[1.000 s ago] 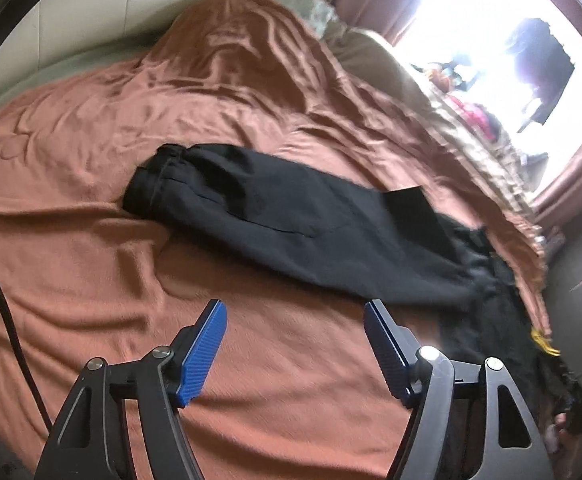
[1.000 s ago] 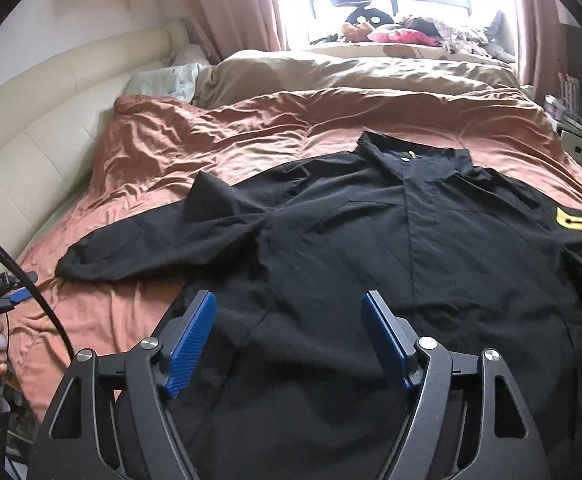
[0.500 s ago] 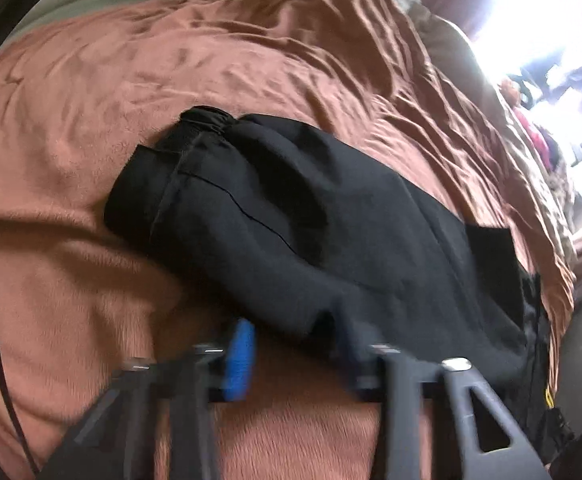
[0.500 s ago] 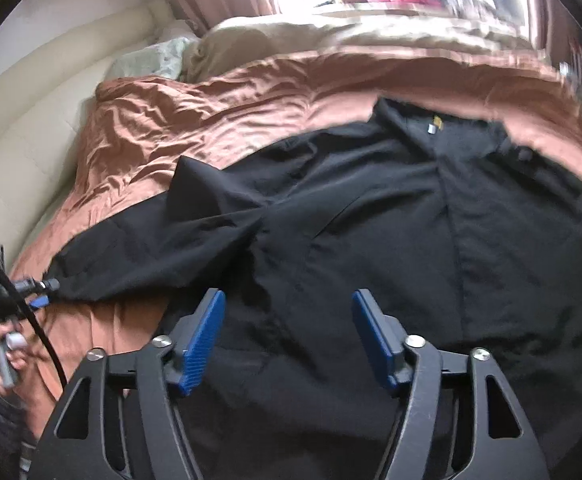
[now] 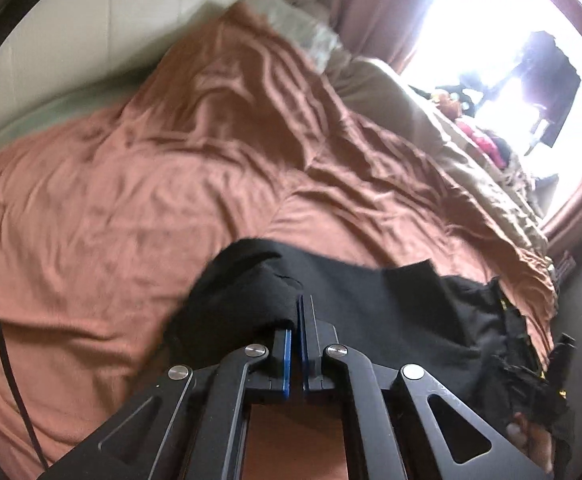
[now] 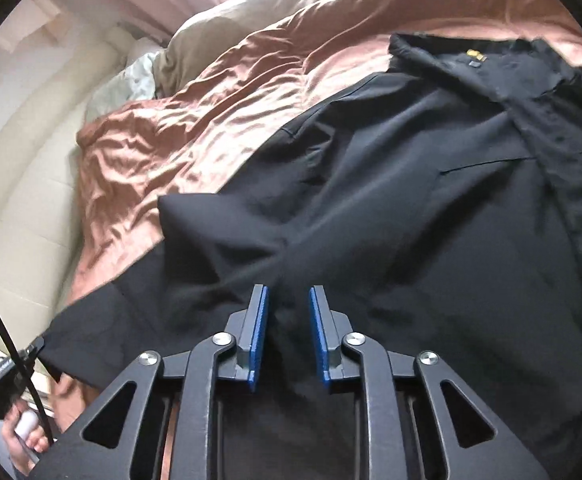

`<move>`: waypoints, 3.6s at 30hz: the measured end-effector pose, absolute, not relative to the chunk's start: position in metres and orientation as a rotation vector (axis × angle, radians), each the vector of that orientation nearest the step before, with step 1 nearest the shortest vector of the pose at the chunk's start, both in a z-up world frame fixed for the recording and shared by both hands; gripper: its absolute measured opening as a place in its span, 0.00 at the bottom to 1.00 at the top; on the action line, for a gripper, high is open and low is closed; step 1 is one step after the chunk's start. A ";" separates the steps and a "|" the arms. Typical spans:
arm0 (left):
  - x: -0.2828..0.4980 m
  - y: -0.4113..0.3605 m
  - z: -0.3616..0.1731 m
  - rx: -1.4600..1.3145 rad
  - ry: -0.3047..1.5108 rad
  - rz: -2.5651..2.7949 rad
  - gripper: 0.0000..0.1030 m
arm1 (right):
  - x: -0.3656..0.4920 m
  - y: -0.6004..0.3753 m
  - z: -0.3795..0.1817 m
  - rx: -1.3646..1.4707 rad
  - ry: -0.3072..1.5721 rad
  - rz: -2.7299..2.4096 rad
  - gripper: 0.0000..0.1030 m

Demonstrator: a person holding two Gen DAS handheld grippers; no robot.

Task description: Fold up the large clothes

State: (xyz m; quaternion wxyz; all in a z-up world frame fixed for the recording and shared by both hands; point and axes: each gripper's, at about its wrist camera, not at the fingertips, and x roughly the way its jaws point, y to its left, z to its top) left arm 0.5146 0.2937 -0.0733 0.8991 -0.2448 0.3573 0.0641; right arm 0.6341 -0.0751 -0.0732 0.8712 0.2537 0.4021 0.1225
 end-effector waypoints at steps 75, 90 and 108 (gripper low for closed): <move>0.552 -0.082 -0.002 0.086 0.889 -0.473 0.79 | 0.416 -0.252 -0.020 0.403 0.732 0.052 0.67; 0.535 0.053 -0.068 -0.057 0.997 -0.289 0.79 | 0.532 -0.169 -0.065 0.146 0.904 -0.081 0.67; 0.541 0.027 -0.100 -0.058 1.027 -0.330 0.79 | 0.493 -0.265 -0.046 0.128 0.830 -0.381 0.67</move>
